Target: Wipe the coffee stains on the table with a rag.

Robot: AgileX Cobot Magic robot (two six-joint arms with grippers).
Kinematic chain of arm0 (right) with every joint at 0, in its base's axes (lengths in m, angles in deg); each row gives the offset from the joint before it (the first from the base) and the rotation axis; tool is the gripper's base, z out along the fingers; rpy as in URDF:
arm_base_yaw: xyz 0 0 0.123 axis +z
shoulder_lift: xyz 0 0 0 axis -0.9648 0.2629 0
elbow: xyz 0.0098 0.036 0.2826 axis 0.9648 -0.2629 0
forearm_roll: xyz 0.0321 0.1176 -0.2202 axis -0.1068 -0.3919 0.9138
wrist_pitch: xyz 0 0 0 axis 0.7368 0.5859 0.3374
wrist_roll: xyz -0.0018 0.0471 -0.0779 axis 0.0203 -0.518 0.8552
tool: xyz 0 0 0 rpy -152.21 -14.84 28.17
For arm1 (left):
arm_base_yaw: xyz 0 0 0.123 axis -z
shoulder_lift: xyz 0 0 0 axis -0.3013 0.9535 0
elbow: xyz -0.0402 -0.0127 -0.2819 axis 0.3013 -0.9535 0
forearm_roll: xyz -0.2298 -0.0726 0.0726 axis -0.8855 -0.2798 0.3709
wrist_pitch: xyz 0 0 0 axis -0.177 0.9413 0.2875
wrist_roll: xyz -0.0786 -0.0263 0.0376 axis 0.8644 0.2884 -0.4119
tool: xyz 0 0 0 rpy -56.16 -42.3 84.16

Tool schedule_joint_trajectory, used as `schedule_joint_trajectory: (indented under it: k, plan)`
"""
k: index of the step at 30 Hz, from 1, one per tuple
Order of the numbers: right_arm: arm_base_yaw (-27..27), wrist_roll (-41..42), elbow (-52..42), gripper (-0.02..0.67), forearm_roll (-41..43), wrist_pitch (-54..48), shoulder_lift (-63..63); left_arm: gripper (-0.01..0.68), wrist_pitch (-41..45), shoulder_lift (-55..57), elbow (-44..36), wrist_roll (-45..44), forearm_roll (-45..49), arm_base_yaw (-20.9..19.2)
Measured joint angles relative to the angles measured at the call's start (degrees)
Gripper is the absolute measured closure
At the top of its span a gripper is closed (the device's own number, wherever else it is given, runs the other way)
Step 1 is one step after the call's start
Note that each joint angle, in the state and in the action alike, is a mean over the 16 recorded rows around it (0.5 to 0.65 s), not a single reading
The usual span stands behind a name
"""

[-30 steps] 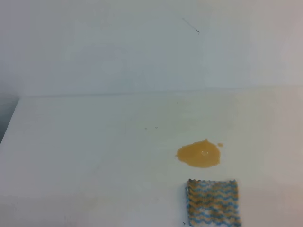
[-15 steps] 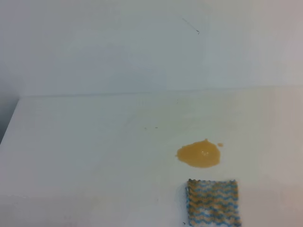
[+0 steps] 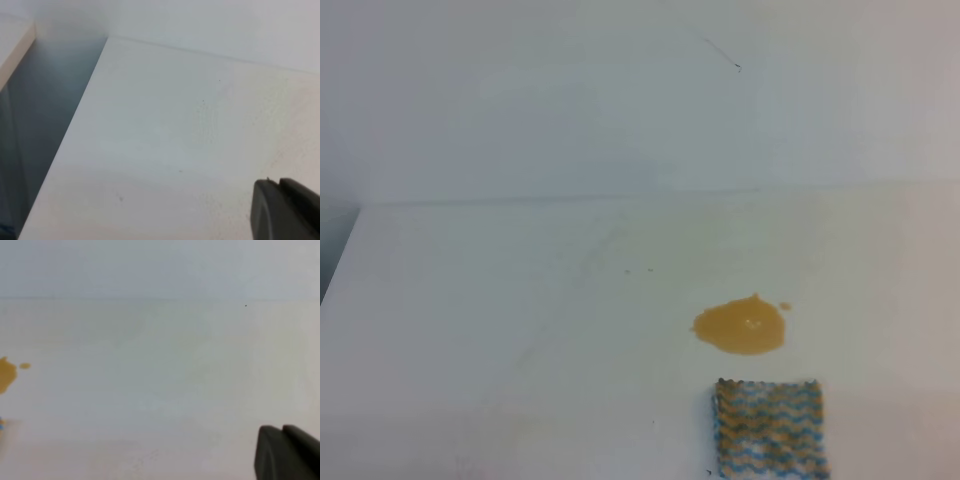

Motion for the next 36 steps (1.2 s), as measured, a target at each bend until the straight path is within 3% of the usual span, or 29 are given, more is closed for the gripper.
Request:
schedule_joint_trajectory:
  k: [36]
  plan:
    - [0.0,0.0,0.0,0.652,0.0,0.0,0.0,0.674,0.0,0.0,0.0,0.1,0.0,0.0]
